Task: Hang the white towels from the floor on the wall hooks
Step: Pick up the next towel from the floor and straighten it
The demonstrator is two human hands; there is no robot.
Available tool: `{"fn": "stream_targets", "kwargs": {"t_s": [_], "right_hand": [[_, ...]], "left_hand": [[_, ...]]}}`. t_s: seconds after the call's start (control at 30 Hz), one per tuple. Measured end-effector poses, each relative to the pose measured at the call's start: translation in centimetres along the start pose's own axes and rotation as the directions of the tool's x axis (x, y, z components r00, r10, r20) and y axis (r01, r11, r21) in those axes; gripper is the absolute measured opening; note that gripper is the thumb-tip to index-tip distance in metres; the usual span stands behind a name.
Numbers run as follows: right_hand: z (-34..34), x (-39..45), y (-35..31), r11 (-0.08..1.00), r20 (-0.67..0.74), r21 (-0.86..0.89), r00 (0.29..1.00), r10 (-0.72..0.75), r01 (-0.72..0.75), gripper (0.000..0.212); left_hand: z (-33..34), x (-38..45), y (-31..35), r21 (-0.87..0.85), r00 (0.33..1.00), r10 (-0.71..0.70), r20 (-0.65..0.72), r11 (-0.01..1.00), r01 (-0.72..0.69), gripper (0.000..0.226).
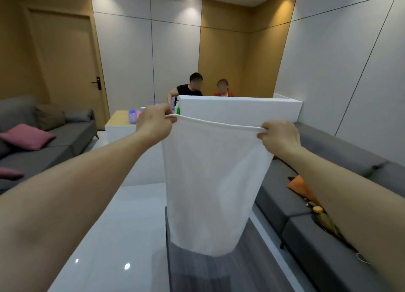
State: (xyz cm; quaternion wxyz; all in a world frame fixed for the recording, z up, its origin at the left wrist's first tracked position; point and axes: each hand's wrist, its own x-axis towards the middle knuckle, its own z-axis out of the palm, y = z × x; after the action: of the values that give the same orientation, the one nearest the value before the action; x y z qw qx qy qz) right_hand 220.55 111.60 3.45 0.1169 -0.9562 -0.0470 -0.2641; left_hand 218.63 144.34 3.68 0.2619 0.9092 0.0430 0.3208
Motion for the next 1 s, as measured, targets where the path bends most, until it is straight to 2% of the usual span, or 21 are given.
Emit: {"fn": "stream_targets", "kwargs": {"t_s": [0.2, 0.3, 0.43, 0.6, 0.73, 1.0], "right_hand": [[1.6, -2.1, 5.0, 0.996, 0.049, 0.078, 0.998, -0.037, 0.033, 0.013], [3.4, -5.6, 8.2, 0.991, 0.100, 0.128, 0.993, -0.062, 0.049, 0.014], [6.7, -12.5, 13.5, 0.984, 0.239, 0.169, 0.966, -0.101, 0.061, 0.015], [9.8, -22.4, 20.0, 0.990, 0.449, 0.133, 0.888, -0.104, 0.049, 0.026], [10.8, -29.4, 23.7, 0.991, 0.560, 0.133, 0.826, -0.062, -0.016, 0.024], [10.9, -43.6, 28.0, 0.997, 0.717, 0.069, 0.697, -0.028, -0.031, 0.026]], "left_hand": [[2.3, -3.5, 2.2, 0.057, 0.999, 0.018, 0.030, 0.998, -0.019, 0.010], [4.2, -8.6, 3.1, 0.102, 0.996, -0.048, 0.078, 0.994, 0.040, 0.008], [7.5, -18.2, 4.3, 0.163, 0.971, -0.195, 0.139, 0.972, 0.171, 0.015], [11.4, -30.8, 5.5, 0.278, 0.902, -0.331, 0.276, 0.926, 0.255, 0.014], [13.5, -39.5, 6.3, 0.322, 0.829, -0.390, 0.402, 0.907, 0.271, 0.014], [14.6, -55.0, 6.0, 0.354, 0.661, -0.457, 0.595, 0.888, 0.295, 0.010]]}}
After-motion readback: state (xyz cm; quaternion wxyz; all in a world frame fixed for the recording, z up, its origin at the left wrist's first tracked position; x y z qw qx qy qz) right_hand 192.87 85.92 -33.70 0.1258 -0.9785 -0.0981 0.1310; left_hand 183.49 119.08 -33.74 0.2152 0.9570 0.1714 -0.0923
